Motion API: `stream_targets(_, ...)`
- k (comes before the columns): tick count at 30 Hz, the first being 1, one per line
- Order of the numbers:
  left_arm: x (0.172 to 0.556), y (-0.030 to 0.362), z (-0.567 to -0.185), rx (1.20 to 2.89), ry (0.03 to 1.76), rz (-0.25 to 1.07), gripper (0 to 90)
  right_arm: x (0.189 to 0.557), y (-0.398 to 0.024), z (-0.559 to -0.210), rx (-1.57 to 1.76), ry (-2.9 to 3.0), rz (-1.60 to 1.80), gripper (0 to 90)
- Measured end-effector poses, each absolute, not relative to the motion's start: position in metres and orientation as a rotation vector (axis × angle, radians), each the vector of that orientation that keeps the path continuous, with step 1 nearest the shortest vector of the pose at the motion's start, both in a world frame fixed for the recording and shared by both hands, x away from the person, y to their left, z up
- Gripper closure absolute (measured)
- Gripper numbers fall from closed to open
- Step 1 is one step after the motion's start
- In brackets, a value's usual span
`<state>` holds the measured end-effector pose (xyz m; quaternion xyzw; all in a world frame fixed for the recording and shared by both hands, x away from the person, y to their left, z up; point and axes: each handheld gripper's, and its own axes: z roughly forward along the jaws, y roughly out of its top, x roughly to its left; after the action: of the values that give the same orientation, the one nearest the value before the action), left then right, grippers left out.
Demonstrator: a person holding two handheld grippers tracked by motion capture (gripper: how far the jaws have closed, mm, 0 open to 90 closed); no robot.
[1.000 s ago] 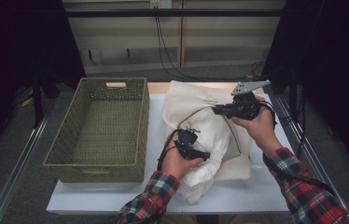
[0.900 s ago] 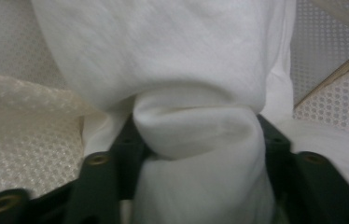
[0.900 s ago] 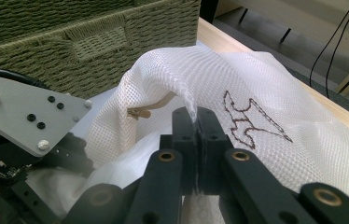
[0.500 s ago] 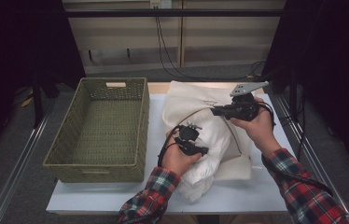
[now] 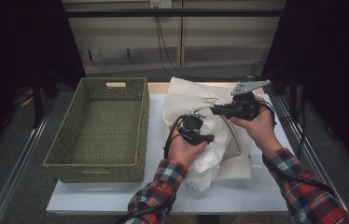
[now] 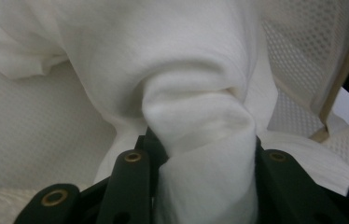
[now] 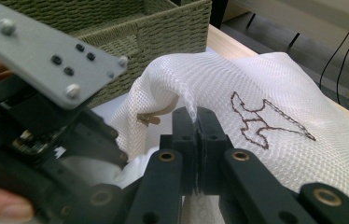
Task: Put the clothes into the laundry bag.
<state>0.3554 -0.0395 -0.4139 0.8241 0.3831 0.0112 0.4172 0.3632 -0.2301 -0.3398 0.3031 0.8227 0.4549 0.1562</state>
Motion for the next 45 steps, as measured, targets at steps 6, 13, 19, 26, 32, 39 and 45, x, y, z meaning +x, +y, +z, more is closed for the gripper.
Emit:
stream_targets(6,0.364,-0.044,-0.409,2.059,0.942,0.1,67.0,0.362,-0.234,-0.338,0.876,2.349,1.321,88.3)
stream_targets(13,0.357,-0.054,-0.417,2.097,0.873,0.042,66.4,0.364,-0.235,-0.339,0.887,2.347,1.319,88.3)
stream_targets(19,0.355,-0.059,-0.425,2.111,0.838,0.024,64.2,0.364,-0.233,-0.341,0.887,2.353,1.317,88.3)
stream_targets(26,0.359,-0.057,-0.43,2.113,0.886,0.0,43.9,0.365,-0.233,-0.344,0.884,2.355,1.304,88.3)
stream_targets(32,0.355,-0.049,-0.422,2.13,0.901,0.057,21.7,0.366,-0.234,-0.346,0.895,2.352,1.306,88.3)
stream_targets(39,0.346,-0.032,-0.417,2.138,0.913,0.054,13.2,0.366,-0.233,-0.346,0.898,2.353,1.298,88.2)
stream_targets(45,0.338,-0.029,-0.427,2.154,0.924,0.033,13.6,0.366,-0.231,-0.347,0.898,2.358,1.289,88.2)
